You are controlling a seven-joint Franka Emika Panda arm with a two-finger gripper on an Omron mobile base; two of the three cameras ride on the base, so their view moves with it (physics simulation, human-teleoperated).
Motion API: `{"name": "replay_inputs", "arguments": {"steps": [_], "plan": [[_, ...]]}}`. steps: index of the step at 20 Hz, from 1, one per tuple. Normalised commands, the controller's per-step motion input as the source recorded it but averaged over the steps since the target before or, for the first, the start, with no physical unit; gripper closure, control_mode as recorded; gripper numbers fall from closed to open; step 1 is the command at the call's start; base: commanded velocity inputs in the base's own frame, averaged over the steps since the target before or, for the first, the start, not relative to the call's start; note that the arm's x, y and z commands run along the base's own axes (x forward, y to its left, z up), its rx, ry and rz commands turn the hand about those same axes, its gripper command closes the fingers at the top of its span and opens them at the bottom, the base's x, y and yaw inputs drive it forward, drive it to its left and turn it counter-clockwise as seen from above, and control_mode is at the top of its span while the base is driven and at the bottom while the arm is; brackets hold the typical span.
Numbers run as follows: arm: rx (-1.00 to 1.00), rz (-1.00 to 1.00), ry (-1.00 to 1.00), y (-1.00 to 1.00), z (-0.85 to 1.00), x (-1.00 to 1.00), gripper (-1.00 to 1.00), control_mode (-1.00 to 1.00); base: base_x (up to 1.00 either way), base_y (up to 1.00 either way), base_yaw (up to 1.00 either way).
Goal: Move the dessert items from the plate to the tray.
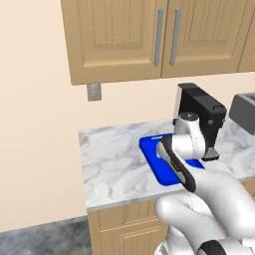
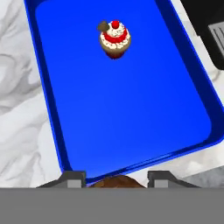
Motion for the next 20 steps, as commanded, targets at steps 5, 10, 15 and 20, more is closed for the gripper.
{"name": "replay_inputs", "arguments": {"steps": [5, 10, 15, 20], "plan": [[0.00, 0.00, 0.11, -0.14, -0.42, 0.26, 1.00, -1.00, 0.00, 0.00, 0.00], [0.02, 0.00, 0.05, -0.11, -0.25, 0.28, 1.00, -1.00, 0.00, 0.00, 0.00], [0.01, 0.00, 0.10, -0.08, -0.20, 0.30, 1.00, -1.00, 0.00, 0.00, 0.00], [0.00, 0.00, 0.09, -0.06, -0.36, 0.28, 1.00, -1.00, 0.00, 0.00, 0.00]]}}
